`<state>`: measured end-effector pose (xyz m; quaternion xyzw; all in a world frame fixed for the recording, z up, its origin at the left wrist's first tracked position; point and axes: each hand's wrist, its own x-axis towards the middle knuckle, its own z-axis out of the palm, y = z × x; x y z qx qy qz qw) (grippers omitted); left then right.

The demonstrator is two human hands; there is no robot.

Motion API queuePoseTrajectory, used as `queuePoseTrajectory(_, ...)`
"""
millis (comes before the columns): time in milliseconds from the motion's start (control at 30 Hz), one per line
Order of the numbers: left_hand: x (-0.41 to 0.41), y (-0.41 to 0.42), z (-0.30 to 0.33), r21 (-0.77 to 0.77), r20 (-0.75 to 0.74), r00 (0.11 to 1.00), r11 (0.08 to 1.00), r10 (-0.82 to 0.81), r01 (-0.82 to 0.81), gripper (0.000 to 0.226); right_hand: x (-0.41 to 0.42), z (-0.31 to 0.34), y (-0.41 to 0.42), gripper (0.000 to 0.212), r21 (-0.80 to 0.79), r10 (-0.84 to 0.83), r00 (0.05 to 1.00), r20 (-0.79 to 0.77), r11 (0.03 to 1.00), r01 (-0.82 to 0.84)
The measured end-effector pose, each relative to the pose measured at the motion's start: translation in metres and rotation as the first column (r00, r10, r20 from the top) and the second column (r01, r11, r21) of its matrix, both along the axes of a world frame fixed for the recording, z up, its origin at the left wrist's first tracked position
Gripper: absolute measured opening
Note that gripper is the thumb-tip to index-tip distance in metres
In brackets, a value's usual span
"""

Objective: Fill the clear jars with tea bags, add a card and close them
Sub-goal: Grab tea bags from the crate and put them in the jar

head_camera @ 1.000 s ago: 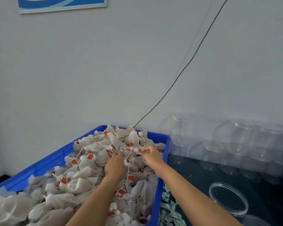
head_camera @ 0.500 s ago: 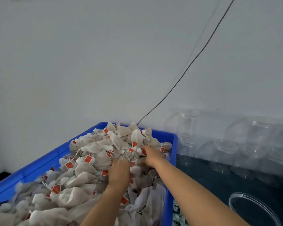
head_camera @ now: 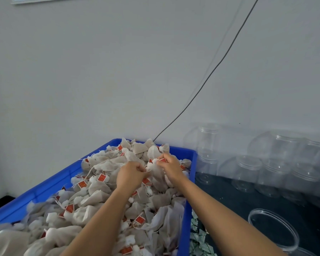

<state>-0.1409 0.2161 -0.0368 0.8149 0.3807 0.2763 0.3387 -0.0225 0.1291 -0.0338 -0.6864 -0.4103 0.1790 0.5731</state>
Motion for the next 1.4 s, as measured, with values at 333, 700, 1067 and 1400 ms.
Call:
queuePoseTrajectory(333,0.000,-0.027,0.007,-0.306,0.415,0.873,0.864,-0.256,0.399,0.015,-0.004,-0.003,-0.015,0.030,0.050,-0.149,0.986,0.074,0.988,0.145)
queuePoseTrajectory(700,0.050,-0.041,-0.059,0.090,-0.513,0.835,0.954,-0.201,0.285,0.032,0.025,0.005,-0.034,0.032,0.256,-0.399,0.914,0.075,0.893,0.369)
queuePoseTrajectory(1067,0.027,-0.018,-0.048,-0.086,-0.027,0.992,0.989,-0.122,0.119,0.019,0.029,0.001,-0.040,0.022,0.237,-0.285,0.958,0.010,0.932,0.274)
queuePoseTrajectory(1400,0.003,-0.001,-0.029,-0.453,0.160,0.955,0.878,0.250,-0.154,0.032,0.014,-0.003,-0.046,0.023,0.027,-0.025,0.997,0.077,0.999,0.023)
